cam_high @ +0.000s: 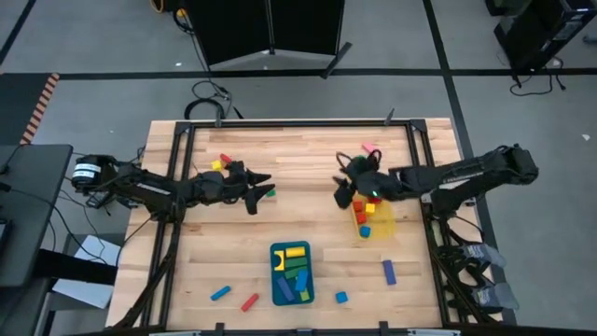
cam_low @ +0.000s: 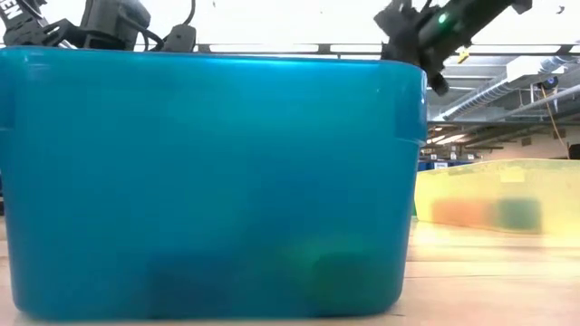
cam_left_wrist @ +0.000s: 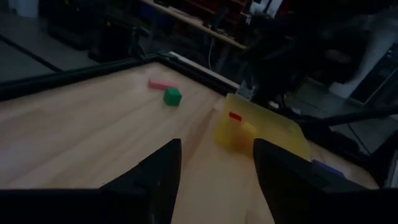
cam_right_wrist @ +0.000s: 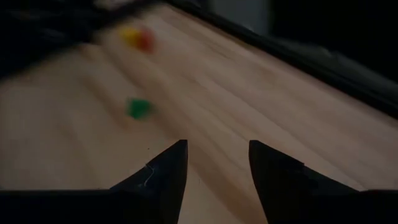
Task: Sort blocks by size
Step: Put the small green block into the yellow bin
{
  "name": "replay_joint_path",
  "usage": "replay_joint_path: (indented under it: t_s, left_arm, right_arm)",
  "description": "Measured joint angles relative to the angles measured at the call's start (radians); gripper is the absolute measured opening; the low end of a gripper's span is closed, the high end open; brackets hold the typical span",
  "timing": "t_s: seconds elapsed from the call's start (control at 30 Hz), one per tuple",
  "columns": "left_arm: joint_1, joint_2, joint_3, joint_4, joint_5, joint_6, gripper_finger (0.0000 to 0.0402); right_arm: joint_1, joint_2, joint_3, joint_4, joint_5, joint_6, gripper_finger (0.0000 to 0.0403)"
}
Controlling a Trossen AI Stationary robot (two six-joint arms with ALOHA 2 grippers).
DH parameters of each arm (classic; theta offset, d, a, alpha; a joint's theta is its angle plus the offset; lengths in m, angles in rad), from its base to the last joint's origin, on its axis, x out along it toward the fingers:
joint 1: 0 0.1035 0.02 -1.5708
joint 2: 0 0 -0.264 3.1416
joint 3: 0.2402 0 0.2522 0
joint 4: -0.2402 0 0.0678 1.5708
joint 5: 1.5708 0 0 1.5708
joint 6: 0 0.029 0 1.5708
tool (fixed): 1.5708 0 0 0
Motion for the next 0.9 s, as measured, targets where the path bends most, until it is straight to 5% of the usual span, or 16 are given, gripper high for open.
replay_joint_path:
  t_s: [0.17, 0.47, 0.7, 0.9]
  left_arm:
    - [0.001, 0.000, 0.000, 0.009, 0.016, 0.034, 0.0207]
    - [0.001, 0.000, 0.000, 0.009, 0.075, 0.055, 0.0207]
    - [0.001, 0.000, 0.000, 0.008, 0.092, 0.054, 0.0207]
    - [0.001, 0.001, 0.000, 0.008, 0.092, 0.054, 0.0207]
  right_arm:
    - [-0.179, 0.050, 0.077, -0.264, -0.108, 0.018, 0.0192]
    - [-0.467, 0.182, 0.092, -0.335, -0.365, -0.280, 0.0249]
    - [-0.577, 0.302, 0.092, -0.344, -0.389, -0.413, 0.0307]
    - [-0.621, 0.382, 0.092, -0.340, -0.389, -0.463, 0.0319]
